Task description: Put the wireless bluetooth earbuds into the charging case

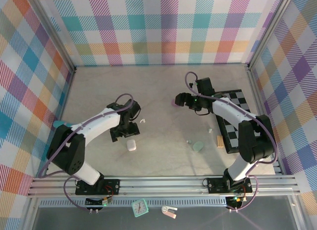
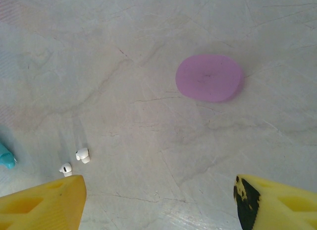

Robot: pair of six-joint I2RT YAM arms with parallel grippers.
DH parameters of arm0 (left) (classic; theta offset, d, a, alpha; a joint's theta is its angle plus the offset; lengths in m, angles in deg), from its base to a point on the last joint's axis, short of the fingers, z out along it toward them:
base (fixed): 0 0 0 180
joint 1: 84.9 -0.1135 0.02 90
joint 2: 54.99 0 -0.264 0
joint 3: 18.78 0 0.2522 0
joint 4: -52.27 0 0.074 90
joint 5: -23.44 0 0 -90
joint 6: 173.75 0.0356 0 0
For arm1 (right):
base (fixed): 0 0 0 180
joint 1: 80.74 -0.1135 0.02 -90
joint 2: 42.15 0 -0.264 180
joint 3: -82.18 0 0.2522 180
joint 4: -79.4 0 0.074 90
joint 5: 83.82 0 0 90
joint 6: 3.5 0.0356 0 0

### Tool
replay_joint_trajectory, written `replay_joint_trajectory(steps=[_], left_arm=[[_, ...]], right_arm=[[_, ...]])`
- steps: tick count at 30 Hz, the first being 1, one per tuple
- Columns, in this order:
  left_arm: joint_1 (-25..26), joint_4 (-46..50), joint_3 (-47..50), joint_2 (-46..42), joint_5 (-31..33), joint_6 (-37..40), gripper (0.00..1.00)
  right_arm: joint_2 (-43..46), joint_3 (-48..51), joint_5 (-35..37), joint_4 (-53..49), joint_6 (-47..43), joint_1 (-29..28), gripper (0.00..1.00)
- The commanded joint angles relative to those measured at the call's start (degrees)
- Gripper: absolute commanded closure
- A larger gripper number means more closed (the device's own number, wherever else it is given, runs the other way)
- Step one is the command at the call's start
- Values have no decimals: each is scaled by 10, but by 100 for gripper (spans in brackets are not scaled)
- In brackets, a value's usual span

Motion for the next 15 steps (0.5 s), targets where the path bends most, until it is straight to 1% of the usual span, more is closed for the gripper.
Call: replay_joint_trajectory(steps=[1, 3, 6, 10, 15], left_arm=[[19, -4, -10, 35, -16, -1, 20], [27, -5, -17, 59, -18, 16, 24], [36, -6, -24, 86, -27, 40, 25], [39, -19, -17, 103, -39, 44, 30], [39, -30, -10, 107, -40, 44, 45]], right_arm=[[8, 6, -5, -2, -16, 1, 22], [7, 4, -2, -3, -18, 0, 22], [7, 2, -2, -5, -17, 1, 22], [8, 5, -2, -4, -16, 0, 22], [11, 9, -2, -6, -13, 0, 22]])
